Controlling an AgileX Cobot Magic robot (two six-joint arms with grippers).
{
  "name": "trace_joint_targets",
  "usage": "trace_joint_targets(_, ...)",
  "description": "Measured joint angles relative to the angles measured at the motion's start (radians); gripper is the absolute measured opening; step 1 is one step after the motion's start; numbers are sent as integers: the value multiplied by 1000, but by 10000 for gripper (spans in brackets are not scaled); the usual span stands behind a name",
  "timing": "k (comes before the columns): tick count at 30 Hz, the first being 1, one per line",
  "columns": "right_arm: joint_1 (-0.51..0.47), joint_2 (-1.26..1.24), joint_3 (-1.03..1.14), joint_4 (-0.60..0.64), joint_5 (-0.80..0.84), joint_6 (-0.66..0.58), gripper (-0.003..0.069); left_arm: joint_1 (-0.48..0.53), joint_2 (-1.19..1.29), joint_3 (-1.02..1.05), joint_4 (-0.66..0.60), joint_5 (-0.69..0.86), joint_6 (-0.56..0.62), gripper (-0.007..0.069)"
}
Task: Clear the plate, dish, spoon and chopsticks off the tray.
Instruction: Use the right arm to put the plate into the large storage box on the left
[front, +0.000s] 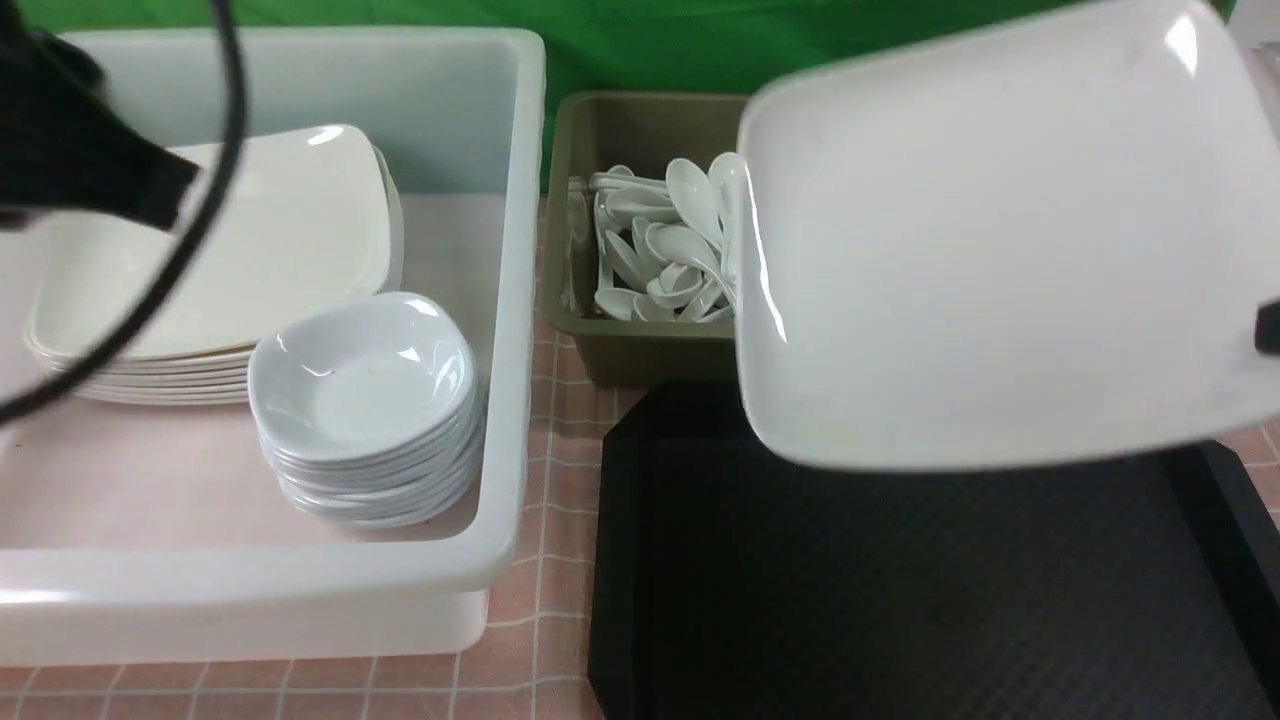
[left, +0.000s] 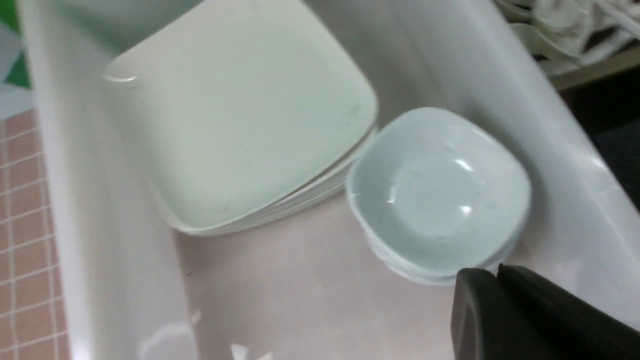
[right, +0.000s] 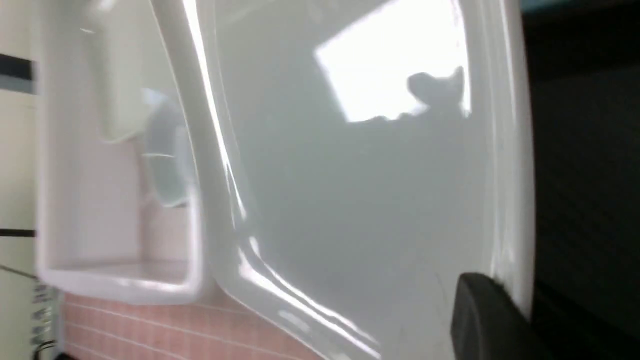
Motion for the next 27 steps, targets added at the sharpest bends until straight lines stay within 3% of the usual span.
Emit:
trace_joint_targets(1, 7, 2, -8, 14, -6, 0, 70, 20, -1, -1, -5, -2, 0, 15)
trace_joint_targets(3, 138, 39, -59, 61, -59, 7, 70, 142, -9, -23, -65, -10, 21, 15)
trace_joint_targets(5, 199, 64, -83, 65, -90, 12, 70, 184, -9, -36, -104, -13, 34, 15)
trace_joint_targets(9, 475, 244, -236, 66, -269, 52, 70, 340, -16, -100, -235, -40, 50, 18)
trace_joint_targets(12, 586, 373, -337, 66, -352, 76, 70, 389, -23, -128, -261, -50, 50, 18)
trace_joint_targets(13, 658, 491, -461, 67, -405, 99, 70, 419, -28, -146, -286, -55, 50, 18)
trace_joint_targets(14, 665, 505, -461, 67, -405, 99, 70, 422, -28, -147, -286, -55, 50, 18)
trace_joint_targets(19, 805, 909, -898, 67, -499, 201, 70, 437, -29, -156, -333, -58, 50, 18)
trace_joint_targets(23, 855, 1139, -1185, 56, -530, 299, 70, 442, -29, -156, -339, -58, 50, 18)
trace_joint_targets(27, 890, 1353, -1471, -33, -559, 477, 70, 443, -29, -156, -339, -58, 50, 18)
